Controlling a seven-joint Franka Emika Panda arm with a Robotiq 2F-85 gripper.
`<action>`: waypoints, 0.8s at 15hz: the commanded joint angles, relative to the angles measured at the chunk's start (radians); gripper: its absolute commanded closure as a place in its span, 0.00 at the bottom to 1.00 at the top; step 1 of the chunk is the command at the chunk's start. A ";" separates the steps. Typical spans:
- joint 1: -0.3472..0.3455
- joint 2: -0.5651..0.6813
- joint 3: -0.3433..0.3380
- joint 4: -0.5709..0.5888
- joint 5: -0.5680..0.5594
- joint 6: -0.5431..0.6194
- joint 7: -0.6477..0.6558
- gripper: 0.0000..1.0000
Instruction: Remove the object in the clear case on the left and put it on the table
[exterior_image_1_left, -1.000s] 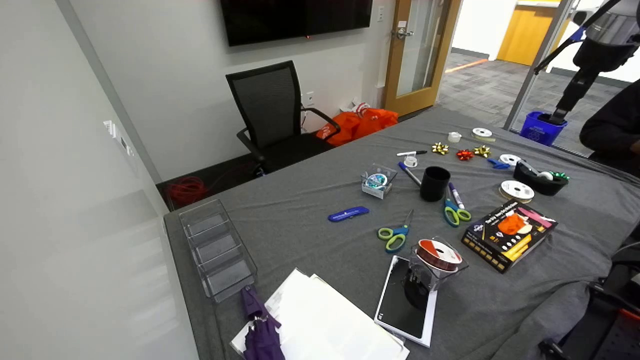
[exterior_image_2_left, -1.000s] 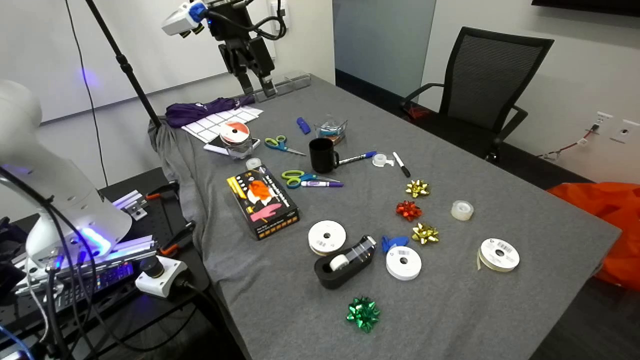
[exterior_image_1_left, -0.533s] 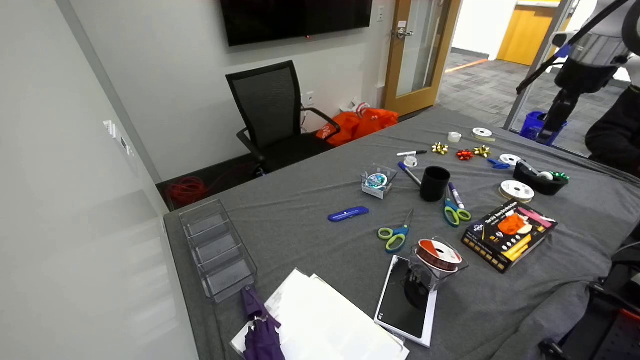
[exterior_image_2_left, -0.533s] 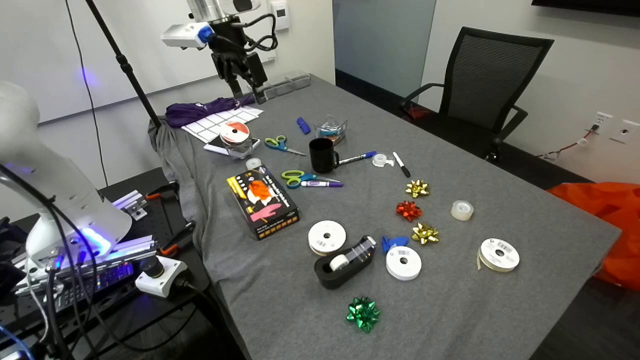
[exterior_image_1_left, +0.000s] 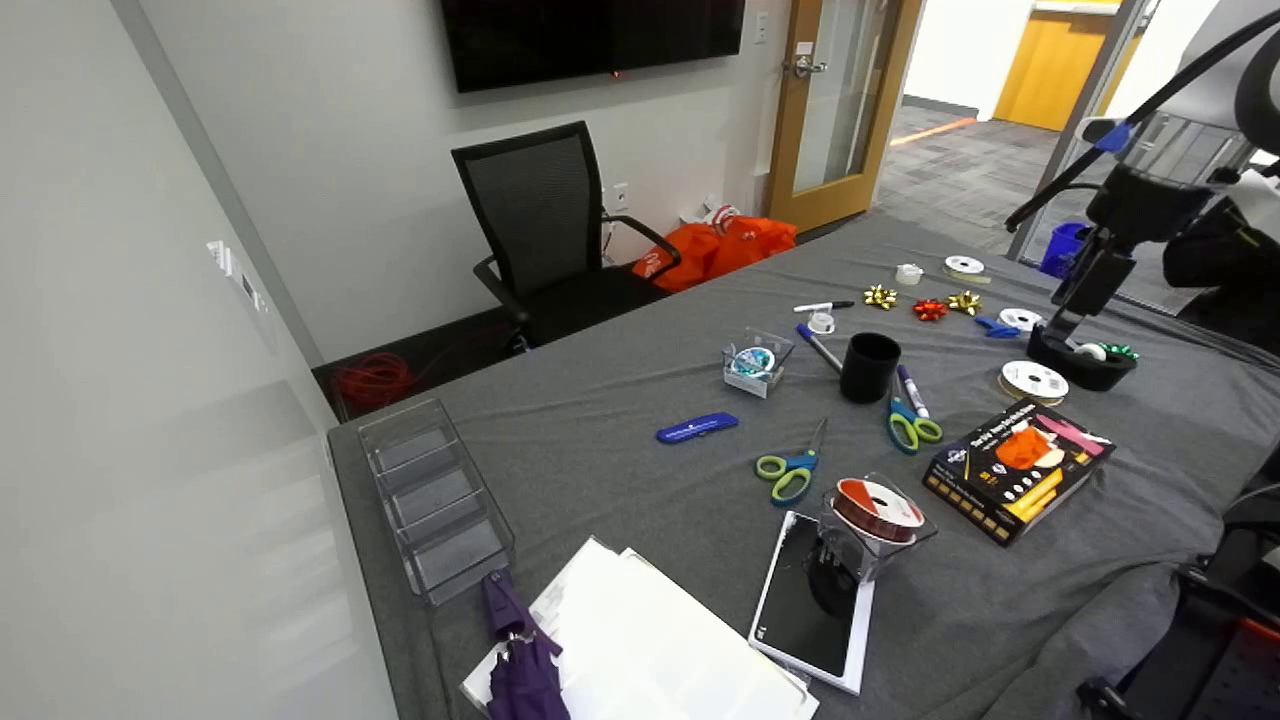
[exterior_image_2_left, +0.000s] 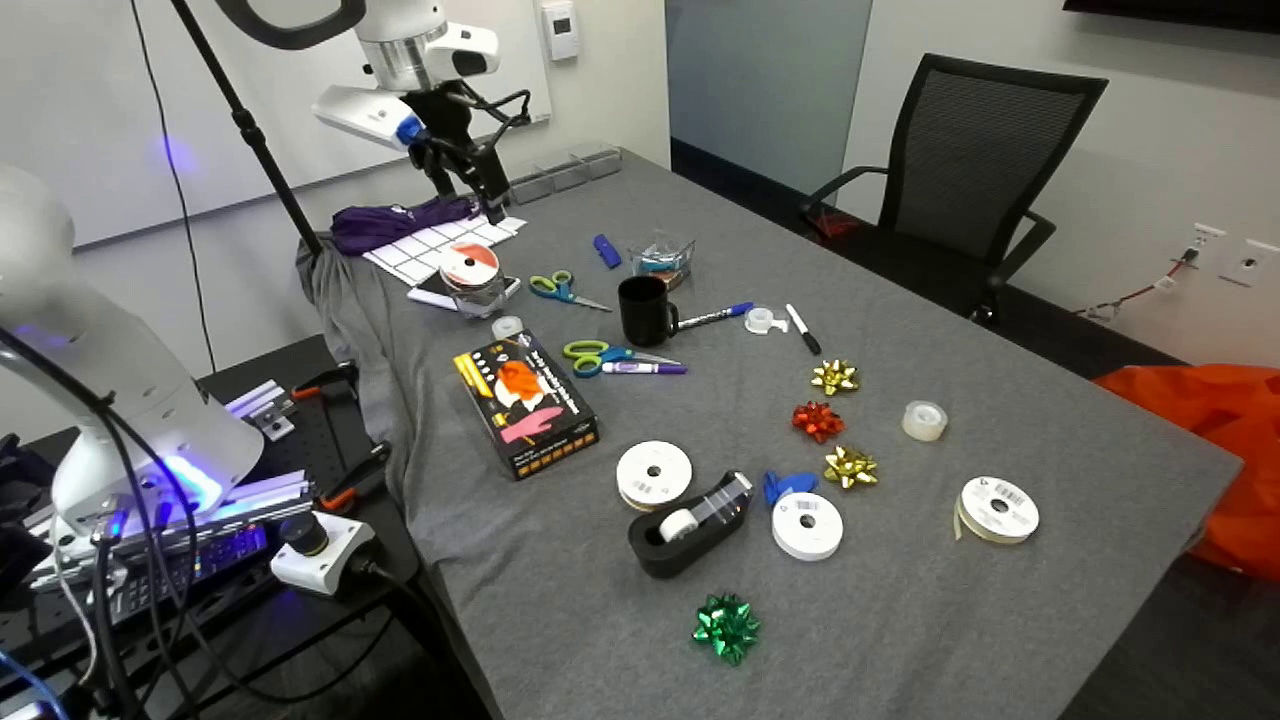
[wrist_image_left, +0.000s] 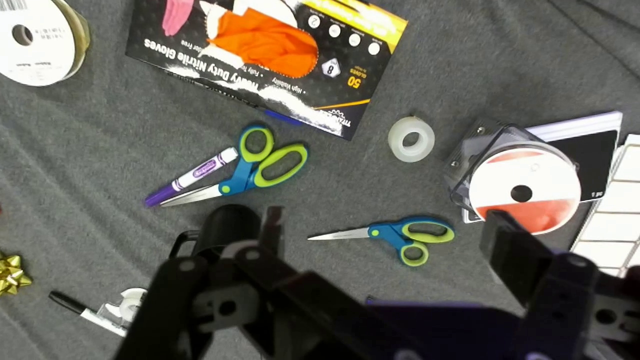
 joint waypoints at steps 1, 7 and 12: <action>-0.005 -0.004 0.005 -0.001 0.002 -0.002 -0.001 0.00; 0.013 0.001 0.094 -0.078 -0.040 0.168 0.122 0.00; 0.068 0.085 0.197 -0.150 -0.043 0.380 0.283 0.00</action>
